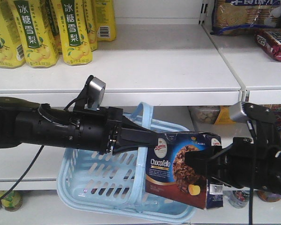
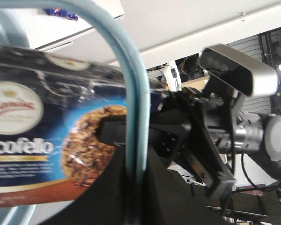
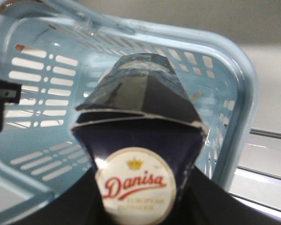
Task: Left arm holds basket, right arm returns cookies
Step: 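Lift the Chocofello box out of the basket with the right gripper, then place the box upright on the upper shelf and open the right gripper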
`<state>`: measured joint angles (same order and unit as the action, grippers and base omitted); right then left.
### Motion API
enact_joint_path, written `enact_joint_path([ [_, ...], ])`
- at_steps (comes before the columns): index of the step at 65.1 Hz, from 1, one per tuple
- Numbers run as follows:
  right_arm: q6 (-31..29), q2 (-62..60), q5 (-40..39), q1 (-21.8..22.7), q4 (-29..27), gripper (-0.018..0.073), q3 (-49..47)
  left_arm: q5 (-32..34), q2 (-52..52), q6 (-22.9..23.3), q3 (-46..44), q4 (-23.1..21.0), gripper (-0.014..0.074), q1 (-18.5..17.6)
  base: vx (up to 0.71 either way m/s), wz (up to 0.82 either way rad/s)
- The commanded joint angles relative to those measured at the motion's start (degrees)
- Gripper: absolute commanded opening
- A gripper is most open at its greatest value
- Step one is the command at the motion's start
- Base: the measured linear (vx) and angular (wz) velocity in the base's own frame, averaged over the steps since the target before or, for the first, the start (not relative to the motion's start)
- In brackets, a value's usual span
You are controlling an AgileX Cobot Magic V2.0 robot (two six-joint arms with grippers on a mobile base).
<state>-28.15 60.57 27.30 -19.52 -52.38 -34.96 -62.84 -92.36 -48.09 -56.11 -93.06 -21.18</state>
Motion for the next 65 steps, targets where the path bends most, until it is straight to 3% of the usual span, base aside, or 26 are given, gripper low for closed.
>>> enact_joint_path([
  [1, 3.2, -5.5, 0.7, 0.9, 2.8, 0.0101, -1.7, 0.8, 1.9, -0.1, -1.9, -8.9, -0.0006, 0.7, 0.00, 0.00],
  [17, 7.1, -15.3, 3.5, 4.1, 9.8, 0.0101, -4.0, 0.8, 1.9, -0.2, -1.9, -8.9, -0.0006, 0.7, 0.00, 0.00],
  [35, 13.6, -18.5, 10.1, 7.6, 21.9, 0.0101, -16.6, 0.8, 1.9, -0.2, -1.9, -8.9, -0.0006, 0.7, 0.00, 0.00],
  [49, 14.4, -15.0, 3.5, 7.6, 22.1, 0.0101, -25.2, 0.8, 1.9, -0.2, -1.9, -8.9, -0.0006, 0.7, 0.00, 0.00],
  [65, 14.5, -4.3, -11.4, 7.6, 22.1, 0.0101, -27.4, 0.8, 1.9, -0.2, -1.9, -8.9, -0.0006, 0.7, 0.00, 0.00],
])
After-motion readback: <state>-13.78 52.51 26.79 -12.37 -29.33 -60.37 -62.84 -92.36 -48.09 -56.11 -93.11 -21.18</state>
